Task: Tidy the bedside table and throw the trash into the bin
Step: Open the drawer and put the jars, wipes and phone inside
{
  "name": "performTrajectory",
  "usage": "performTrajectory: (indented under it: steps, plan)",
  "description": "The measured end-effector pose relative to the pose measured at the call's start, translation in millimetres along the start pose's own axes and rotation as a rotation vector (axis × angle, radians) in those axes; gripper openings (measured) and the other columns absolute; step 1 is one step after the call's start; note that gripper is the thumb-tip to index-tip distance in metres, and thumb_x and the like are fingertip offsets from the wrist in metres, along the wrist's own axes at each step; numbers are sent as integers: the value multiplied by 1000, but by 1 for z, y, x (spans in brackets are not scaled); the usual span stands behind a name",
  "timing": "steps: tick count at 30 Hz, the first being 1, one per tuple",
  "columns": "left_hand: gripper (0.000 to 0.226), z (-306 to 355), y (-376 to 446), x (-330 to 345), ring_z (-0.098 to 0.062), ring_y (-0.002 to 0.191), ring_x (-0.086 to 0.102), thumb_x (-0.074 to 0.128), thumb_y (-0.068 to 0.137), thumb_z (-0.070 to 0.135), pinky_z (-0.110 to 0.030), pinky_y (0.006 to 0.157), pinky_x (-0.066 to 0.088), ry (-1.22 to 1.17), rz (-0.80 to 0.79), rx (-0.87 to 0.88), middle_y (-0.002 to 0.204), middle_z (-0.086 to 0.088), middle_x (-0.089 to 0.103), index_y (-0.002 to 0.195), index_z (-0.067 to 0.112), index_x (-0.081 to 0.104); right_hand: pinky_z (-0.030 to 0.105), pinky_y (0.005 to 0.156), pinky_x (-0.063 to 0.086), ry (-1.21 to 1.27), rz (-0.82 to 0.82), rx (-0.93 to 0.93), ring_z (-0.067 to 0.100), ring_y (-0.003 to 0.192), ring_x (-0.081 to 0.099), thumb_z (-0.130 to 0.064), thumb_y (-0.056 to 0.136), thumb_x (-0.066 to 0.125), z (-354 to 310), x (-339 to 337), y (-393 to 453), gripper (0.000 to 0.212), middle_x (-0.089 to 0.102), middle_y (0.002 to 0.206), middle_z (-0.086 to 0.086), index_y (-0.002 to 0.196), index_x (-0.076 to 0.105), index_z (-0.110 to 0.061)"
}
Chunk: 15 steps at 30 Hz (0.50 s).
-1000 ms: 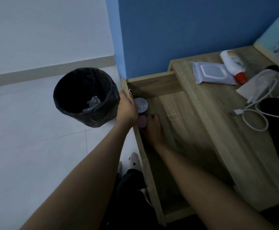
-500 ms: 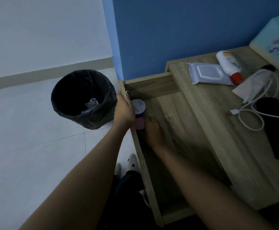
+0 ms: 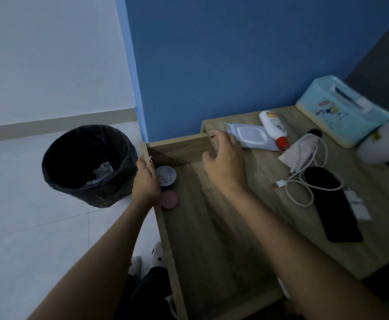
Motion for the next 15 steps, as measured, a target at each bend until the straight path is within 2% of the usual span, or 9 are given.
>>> performTrajectory:
  steps: [3, 5, 8, 10, 12, 15]
  plan:
    - [46, 1, -1, 0, -38, 121, 53, 21, 102, 38, -49, 97, 45, -12, 4, -2, 135, -19, 52, 144, 19, 21, 36, 104, 34, -84, 136, -2, 33, 120, 49, -12, 73, 52, 14, -35, 30, 52, 59, 124, 15, 124, 58, -6]
    - [46, 2, -2, 0, -38, 120, 53, 21, 102, 37, -49, 95, 46, -11, 10, 0, 135, -20, 52, 145, 19, 20, 37, 105, 32, -129, 123, 60, 35, 124, 46, -17, 73, 52, 33, -49, 46, 56, 56, 128, 17, 127, 55, -4]
    - [47, 3, -3, 1, -39, 121, 52, 21, 103, 35, -49, 94, 45, -5, 18, 2, 136, -21, 50, 146, 17, 19, 42, 111, 32, -183, -48, 164, 32, 136, 35, -17, 79, 54, 63, -47, 57, 65, 41, 146, 15, 142, 39, -9]
    - [48, 4, -4, 1, -39, 124, 50, 21, 103, 34, -50, 97, 43, -10, 17, -3, 139, -21, 48, 147, 17, 18, 47, 116, 24, -225, -188, 229, 29, 146, 19, -22, 87, 51, 79, -39, 56, 70, 21, 158, 11, 151, 23, -14]
    - [48, 3, -3, 1, -40, 125, 49, 21, 103, 34, -51, 99, 43, -15, 18, -3, 139, -21, 48, 147, 17, 18, 47, 118, 15, -313, -306, 251, 28, 149, 7, -29, 94, 45, 88, -31, 50, 70, 6, 162, 11, 154, 12, -15]
    - [48, 2, -2, 1, -39, 126, 49, 21, 102, 35, -51, 100, 43, -20, 12, -6, 140, -21, 48, 148, 18, 17, 46, 117, 15, -401, -346, 218, 30, 150, 3, -42, 95, 43, 86, -25, 41, 72, 4, 162, 14, 154, 11, -14]
Point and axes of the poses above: each hand's wrist, its own y-axis towards the middle knuckle, its own x-axis out of the palm, z = x × y, the point moved 5 cm from there along y, towards the middle knuckle
